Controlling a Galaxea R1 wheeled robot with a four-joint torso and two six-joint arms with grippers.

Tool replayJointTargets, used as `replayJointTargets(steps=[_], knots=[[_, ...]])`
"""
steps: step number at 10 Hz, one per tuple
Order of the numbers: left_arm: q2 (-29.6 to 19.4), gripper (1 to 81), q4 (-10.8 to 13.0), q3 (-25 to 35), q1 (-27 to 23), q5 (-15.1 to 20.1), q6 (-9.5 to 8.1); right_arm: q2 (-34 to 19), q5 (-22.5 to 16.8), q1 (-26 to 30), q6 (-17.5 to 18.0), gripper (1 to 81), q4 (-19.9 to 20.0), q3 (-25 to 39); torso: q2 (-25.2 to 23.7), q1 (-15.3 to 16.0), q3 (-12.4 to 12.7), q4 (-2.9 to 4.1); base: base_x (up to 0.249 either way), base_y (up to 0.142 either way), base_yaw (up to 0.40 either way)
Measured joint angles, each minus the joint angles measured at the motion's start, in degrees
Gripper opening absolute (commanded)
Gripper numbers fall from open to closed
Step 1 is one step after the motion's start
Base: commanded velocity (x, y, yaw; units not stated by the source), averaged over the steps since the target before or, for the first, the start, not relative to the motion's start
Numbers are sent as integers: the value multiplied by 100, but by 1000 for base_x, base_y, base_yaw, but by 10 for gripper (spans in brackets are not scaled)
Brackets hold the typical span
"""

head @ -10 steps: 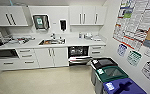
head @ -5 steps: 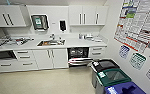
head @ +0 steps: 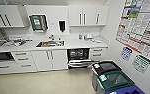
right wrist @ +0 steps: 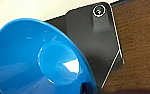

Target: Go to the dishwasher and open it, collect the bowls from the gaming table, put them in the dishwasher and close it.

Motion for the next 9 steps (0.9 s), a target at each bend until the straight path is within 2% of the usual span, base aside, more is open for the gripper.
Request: replayJointTargets(steps=[2,6,9], knots=[[-20,10,0,0,-5,-5,0,11,-5,1,0,10,-2,0,0,0,0,0,138,0,0],[35,10,0,28,11,-2,2,-45,-38,15,0,10,0,-22,0,-5,2,0,124,67,0],[-96,10,-5,-50,-16,-5,0,104,1,37,-1,10,-9,52,0,0,0,0,111,78,0]])
